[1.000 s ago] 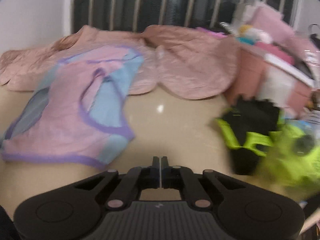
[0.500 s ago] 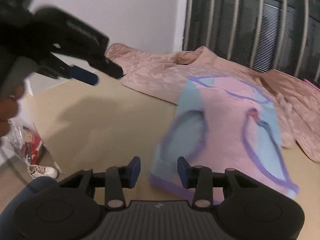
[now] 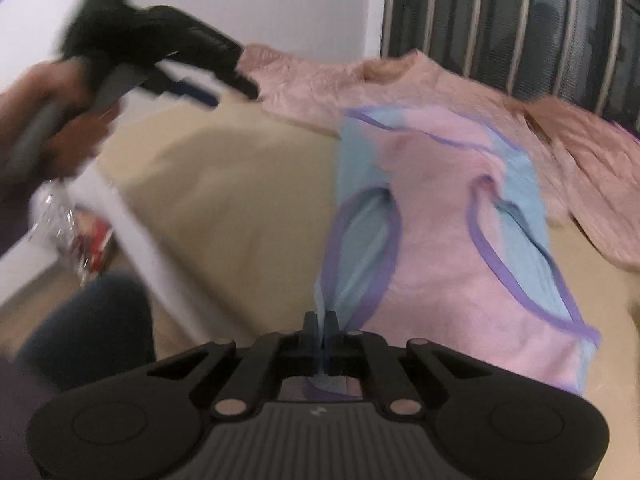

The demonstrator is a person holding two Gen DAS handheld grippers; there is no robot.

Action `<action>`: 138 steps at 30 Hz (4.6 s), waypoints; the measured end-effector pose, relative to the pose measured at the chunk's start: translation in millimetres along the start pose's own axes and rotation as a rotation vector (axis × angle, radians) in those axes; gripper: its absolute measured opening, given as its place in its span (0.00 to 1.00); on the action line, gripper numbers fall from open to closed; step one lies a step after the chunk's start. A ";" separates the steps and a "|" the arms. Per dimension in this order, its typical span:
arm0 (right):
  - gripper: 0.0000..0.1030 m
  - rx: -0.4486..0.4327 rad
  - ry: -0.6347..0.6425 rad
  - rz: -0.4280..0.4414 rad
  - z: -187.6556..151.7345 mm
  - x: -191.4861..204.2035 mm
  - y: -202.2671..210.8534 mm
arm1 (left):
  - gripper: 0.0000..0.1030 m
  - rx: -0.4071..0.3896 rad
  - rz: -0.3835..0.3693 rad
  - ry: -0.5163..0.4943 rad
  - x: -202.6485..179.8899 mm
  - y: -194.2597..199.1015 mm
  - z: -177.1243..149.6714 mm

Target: Fold clothes

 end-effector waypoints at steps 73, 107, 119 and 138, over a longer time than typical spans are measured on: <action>0.55 -0.180 -0.284 -0.233 50.6 -30.2 -28.0 | 0.01 0.033 -0.059 -0.144 9.7 -72.8 -4.1; 0.01 -0.141 -0.277 -0.020 43.9 21.0 -44.2 | 0.53 0.136 -0.080 -0.223 17.3 20.4 -84.5; 0.21 -0.221 -0.083 0.085 15.5 55.6 3.0 | 0.54 0.147 -0.072 -0.220 17.5 20.0 -82.4; 0.23 -0.176 -0.368 -0.441 -21.7 -63.9 29.2 | 0.61 0.145 -0.017 -0.294 21.0 23.5 -89.0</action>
Point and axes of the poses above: each gripper's, at about its wrist camera, not at the fingertips, and y roughly against the way its jaws point, x to its left, z to its top, the point moved 6 cm from there along -y, roughly the way its jaws point, and after that the axes turned 6 degrees about -y, right-handed, at the moved point
